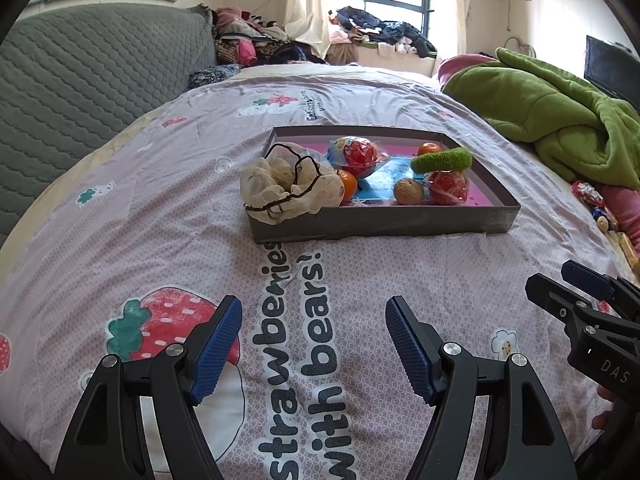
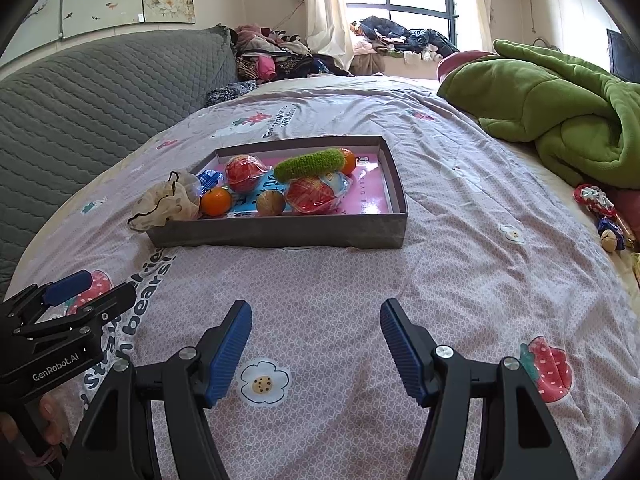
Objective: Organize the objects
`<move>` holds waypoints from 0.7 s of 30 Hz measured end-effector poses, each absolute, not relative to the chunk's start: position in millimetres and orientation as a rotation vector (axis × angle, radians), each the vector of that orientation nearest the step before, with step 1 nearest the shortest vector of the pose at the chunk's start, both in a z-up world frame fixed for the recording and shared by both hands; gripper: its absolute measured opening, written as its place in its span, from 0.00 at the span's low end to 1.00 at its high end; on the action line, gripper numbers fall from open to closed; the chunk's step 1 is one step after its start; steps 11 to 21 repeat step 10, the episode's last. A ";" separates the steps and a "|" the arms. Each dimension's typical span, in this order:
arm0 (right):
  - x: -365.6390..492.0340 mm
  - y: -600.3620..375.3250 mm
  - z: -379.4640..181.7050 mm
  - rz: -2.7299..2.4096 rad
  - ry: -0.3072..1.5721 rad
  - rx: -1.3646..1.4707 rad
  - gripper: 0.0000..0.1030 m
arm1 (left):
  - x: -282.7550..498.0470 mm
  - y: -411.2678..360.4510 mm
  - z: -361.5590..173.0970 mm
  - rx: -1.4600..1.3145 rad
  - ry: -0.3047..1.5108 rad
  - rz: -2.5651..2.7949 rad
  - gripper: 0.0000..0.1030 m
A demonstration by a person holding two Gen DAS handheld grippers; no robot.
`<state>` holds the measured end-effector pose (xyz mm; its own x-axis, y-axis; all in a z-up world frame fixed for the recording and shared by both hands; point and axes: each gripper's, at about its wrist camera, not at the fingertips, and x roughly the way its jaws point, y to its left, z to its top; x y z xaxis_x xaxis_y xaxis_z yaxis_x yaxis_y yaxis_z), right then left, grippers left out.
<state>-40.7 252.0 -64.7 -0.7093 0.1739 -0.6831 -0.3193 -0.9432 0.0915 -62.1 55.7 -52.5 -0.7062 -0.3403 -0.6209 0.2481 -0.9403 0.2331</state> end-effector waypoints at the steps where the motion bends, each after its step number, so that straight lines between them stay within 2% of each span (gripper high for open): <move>1: -40.7 252.2 -64.9 2.663 0.296 -1.037 0.64 | -62.1 55.4 -52.3 0.994 -0.186 -2.636 0.73; 21: -42.5 253.4 -69.2 2.649 0.294 -1.057 0.64 | -60.7 58.3 -51.6 0.976 -0.199 -2.654 0.73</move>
